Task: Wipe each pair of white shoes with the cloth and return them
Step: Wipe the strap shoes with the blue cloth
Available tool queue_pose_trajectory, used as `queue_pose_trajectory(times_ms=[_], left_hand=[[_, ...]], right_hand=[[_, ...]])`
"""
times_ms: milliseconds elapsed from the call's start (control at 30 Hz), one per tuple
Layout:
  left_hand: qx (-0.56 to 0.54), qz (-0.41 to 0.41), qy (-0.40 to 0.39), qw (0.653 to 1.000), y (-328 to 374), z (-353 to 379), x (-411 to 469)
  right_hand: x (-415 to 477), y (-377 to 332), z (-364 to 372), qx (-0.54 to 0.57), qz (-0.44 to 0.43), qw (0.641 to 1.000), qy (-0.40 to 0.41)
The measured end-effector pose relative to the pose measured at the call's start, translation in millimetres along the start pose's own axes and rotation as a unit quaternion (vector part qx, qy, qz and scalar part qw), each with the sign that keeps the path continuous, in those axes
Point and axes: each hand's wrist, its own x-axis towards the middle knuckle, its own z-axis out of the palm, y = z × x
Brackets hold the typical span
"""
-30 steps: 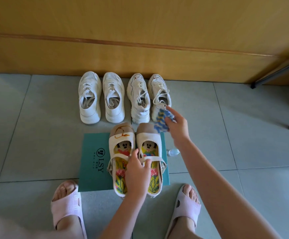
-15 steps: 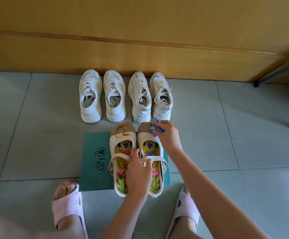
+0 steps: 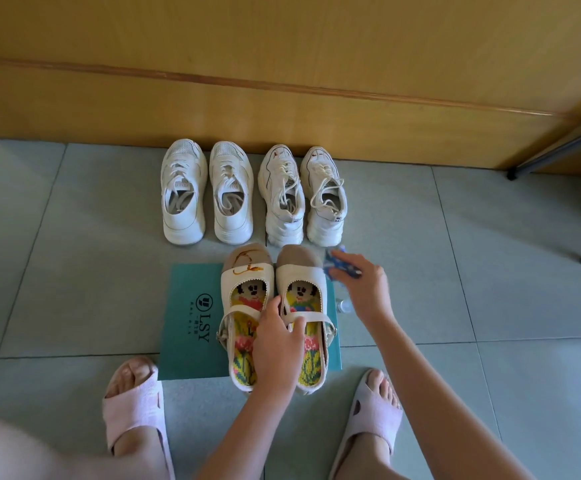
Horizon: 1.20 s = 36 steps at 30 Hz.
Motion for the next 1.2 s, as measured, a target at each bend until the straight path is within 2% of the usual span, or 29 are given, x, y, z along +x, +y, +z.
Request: queue_pose_trajectory(times_ms=[133,200,300,433,567,667,733,800,900,967,1133,1200], left_hand=[[0.004,-0.016,0.003,1.000,2,0,1],[0.011,-0.015,0.005,1.000,3,-1,0],[0.014,-0.014,0.007,1.000,3,0,0],[0.008,-0.017,0.007,1.000,2,-1,0],[0.007,-0.012,0.007,1.000,2,-1,0],[0.013,-0.008,0.007,1.000,1,0,-1],[0.013,-0.011,0.009,1.000,1,0,0],[0.015,-0.012,0.012,1.000,1,-1,0],[0.018,-0.010,0.016,1.000,1,0,0],[0.017,-0.010,0.019,1.000,1,1,-1],[0.004,-0.021,0.023,1.000,2,1,0],[-0.002,-0.022,0.022,1.000,2,1,0]], right_hand=[[5,-20,41,-0.075,-0.093,0.987,-0.107],[4,-12,51,-0.120,-0.124,0.979,-0.111],[1,0,45,-0.153,-0.134,0.976,-0.077],[-3,20,23,-0.175,-0.090,0.980,-0.029],[-5,31,5,-0.141,0.012,0.990,-0.018],[4,8,7,-0.075,-0.005,0.997,0.008],[16,-16,21,-0.044,-0.031,0.998,-0.024],[29,-35,40,-0.069,-0.060,0.992,-0.092],[45,-48,61,-0.215,-0.121,0.951,-0.185],[55,-52,65,-0.296,-0.126,0.918,-0.232],[78,-51,70,-0.331,-0.080,0.912,-0.227],[80,-45,68,-0.303,-0.056,0.928,-0.209]])
